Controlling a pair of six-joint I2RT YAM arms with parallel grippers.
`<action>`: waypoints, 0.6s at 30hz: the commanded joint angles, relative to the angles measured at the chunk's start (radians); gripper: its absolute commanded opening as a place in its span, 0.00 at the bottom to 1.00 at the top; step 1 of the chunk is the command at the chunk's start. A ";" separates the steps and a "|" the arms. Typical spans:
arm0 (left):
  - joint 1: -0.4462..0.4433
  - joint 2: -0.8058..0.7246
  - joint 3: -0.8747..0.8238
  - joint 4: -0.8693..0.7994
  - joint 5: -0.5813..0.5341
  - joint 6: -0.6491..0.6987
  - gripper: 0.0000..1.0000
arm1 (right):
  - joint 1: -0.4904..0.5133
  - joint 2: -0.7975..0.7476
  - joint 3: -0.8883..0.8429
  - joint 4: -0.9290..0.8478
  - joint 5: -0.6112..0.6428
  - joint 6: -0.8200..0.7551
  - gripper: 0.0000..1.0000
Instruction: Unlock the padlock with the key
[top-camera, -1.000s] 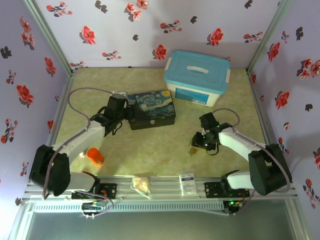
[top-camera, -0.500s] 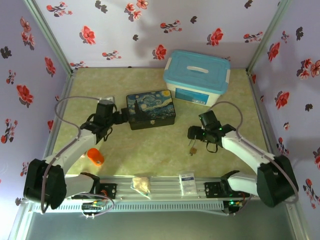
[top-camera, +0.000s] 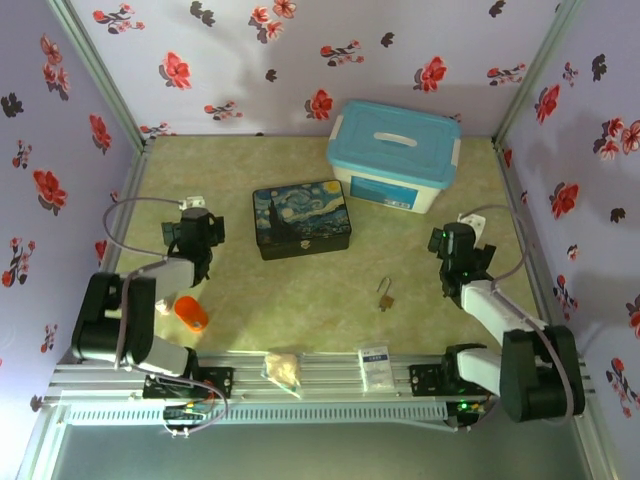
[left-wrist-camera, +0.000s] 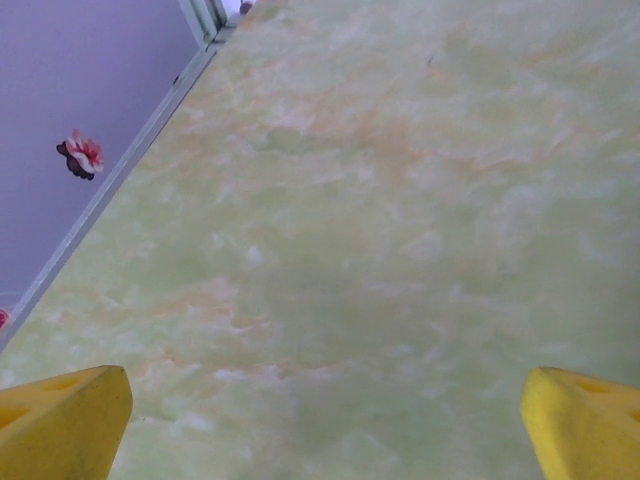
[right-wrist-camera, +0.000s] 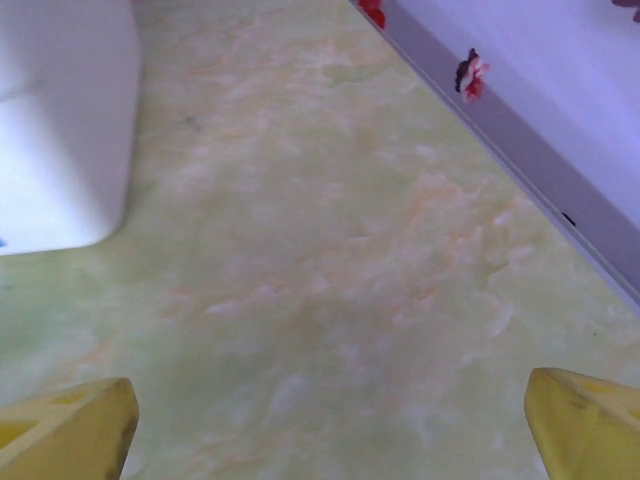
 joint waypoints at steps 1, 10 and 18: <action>0.051 0.034 0.022 0.114 0.010 0.052 1.00 | -0.053 0.080 -0.077 0.403 -0.041 -0.038 0.99; 0.152 0.021 -0.154 0.395 0.250 -0.011 1.00 | -0.064 0.352 -0.087 0.755 -0.189 -0.089 0.99; 0.150 0.049 -0.169 0.449 0.284 0.013 1.00 | -0.069 0.382 -0.007 0.626 -0.242 -0.104 0.99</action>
